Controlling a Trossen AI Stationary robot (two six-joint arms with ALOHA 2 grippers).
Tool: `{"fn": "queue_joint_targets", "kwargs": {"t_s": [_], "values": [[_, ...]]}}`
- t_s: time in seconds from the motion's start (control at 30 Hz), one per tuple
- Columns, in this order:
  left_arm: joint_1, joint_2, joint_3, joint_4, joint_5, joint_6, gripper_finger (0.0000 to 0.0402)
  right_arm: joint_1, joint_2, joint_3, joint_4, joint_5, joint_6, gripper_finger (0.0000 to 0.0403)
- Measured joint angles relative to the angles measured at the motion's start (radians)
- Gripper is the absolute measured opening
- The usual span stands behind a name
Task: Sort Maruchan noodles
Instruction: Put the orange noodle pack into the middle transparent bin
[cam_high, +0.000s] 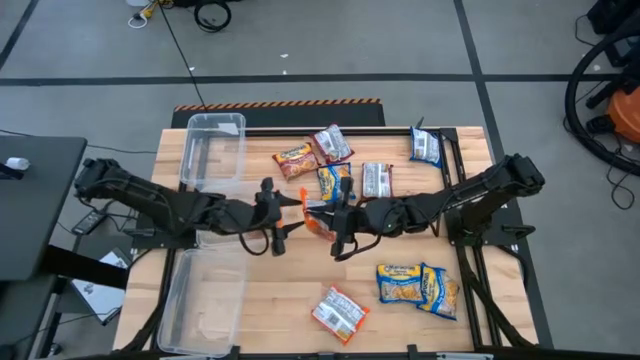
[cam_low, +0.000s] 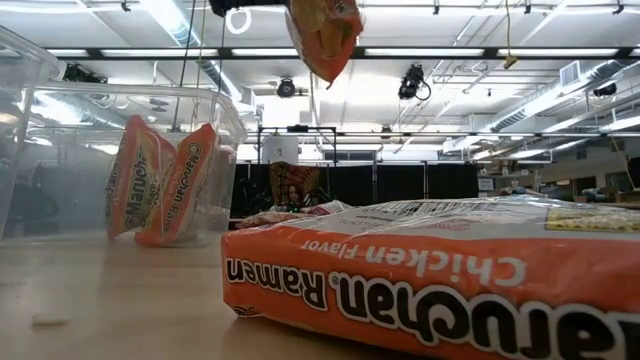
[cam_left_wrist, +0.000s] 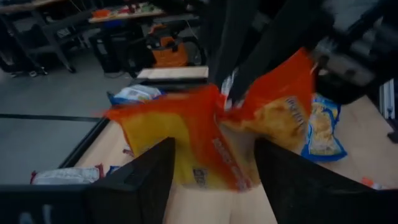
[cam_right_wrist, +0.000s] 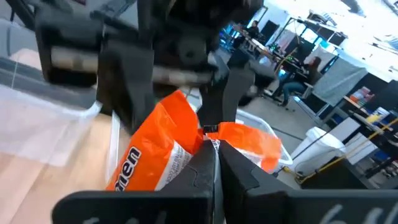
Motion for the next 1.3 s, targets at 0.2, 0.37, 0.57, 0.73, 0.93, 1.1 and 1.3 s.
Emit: {"fn": "queue_joint_targets", "kwargs": {"t_s": [0.2, 0.37, 0.57, 0.73, 0.93, 1.1, 1.3], "values": [[0.031, 0.019, 0.0, 0.047, 0.088, 0.026, 0.0227, -0.016, 0.0, 0.0, 0.022, -0.065, 0.004, 0.0012], [0.03, 0.015, -0.001, 0.092, 0.087, 0.031, 0.0209, -0.028, 0.0, 0.0, -0.006, -0.069, 0.031, 0.0014], [0.03, 0.014, -0.001, 0.119, 0.085, 0.052, 0.0182, -0.039, -0.001, 0.0, -0.006, -0.079, 0.062, 0.0017], [0.03, 0.014, -0.001, 0.121, 0.085, 0.058, 0.0153, -0.039, -0.001, 0.0, -0.005, -0.083, 0.086, 0.0041], [0.029, 0.014, -0.002, 0.122, 0.086, 0.06, 0.0118, -0.039, -0.001, 0.0, 0.027, -0.086, 0.114, 0.0102], [0.029, 0.014, -0.001, 0.127, 0.085, 0.058, 0.0095, -0.025, -0.001, 0.0, 0.073, -0.057, 0.113, 0.0141], [0.029, 0.014, -0.001, 0.13, 0.086, 0.058, 0.0044, 0.013, -0.001, 0.0, 0.143, 0.032, 0.061, 0.016]]}}
